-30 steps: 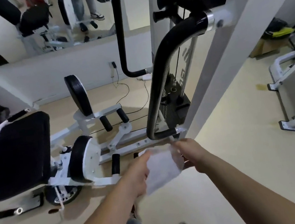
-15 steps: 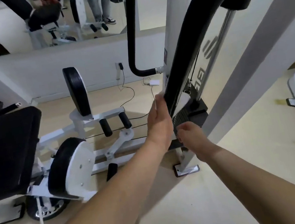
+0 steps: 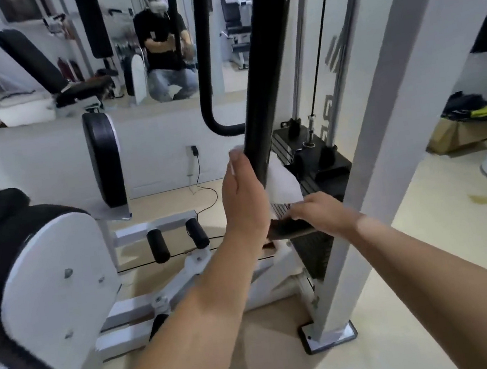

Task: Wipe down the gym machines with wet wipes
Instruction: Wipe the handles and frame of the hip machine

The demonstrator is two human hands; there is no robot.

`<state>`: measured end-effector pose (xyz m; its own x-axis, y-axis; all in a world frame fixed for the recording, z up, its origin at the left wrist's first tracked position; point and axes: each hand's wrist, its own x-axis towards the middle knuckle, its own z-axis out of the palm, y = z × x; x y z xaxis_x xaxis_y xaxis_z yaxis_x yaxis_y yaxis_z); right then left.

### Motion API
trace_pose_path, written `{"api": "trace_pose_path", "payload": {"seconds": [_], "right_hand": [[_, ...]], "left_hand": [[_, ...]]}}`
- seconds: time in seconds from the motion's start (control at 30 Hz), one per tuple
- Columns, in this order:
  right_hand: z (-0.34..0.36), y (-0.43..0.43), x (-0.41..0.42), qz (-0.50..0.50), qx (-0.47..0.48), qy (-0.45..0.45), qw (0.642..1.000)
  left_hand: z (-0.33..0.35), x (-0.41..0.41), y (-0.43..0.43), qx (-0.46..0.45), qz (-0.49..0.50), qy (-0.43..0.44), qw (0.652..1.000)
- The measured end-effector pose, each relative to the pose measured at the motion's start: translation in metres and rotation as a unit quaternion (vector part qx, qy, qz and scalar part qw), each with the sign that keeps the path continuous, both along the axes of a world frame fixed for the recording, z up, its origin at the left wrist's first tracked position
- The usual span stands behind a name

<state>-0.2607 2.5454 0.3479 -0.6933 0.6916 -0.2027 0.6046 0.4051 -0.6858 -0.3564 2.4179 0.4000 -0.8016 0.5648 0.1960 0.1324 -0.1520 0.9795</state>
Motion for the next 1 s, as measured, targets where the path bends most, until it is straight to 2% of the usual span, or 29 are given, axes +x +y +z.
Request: {"api": "trace_pose_path", "payload": {"seconds": [0.2,0.27,0.4,0.47,0.53,0.67,0.73,0.8,0.93,1.0], "right_hand": [[-0.013,0.006,0.001,0.033,0.01,0.04,0.999],[-0.011,0.007,0.003,0.046,-0.006,0.038,0.998],[-0.01,0.013,0.003,0.05,-0.021,0.036,0.998],[-0.01,0.014,0.003,0.054,-0.025,0.033,0.998],[-0.006,0.012,0.004,0.065,-0.027,0.033,0.997],[-0.007,0.012,0.006,0.102,0.004,0.03,0.994],[-0.01,0.011,0.006,0.11,0.021,0.034,0.993],[-0.012,0.012,0.007,0.111,0.03,0.038,0.993],[-0.01,0.012,0.008,0.114,0.026,0.033,0.993],[-0.01,0.011,0.007,0.112,0.022,0.034,0.993]], "left_hand": [[0.017,0.003,-0.012,-0.001,-0.04,0.009,0.999],[0.048,-0.002,-0.007,-0.003,-0.066,0.034,0.997],[0.12,-0.01,0.014,0.081,-0.097,0.07,0.99],[0.116,-0.008,0.018,0.103,-0.08,0.107,0.986],[0.073,-0.004,0.013,0.083,-0.06,0.126,0.987],[-0.033,0.001,-0.009,-0.01,-0.051,-0.004,0.999],[-0.042,0.0,-0.014,-0.036,-0.061,-0.06,0.996],[-0.013,-0.007,-0.009,-0.05,-0.072,-0.072,0.994],[0.085,-0.011,0.011,0.071,-0.1,0.035,0.992],[0.097,-0.006,0.018,0.104,-0.073,0.124,0.984]]}}
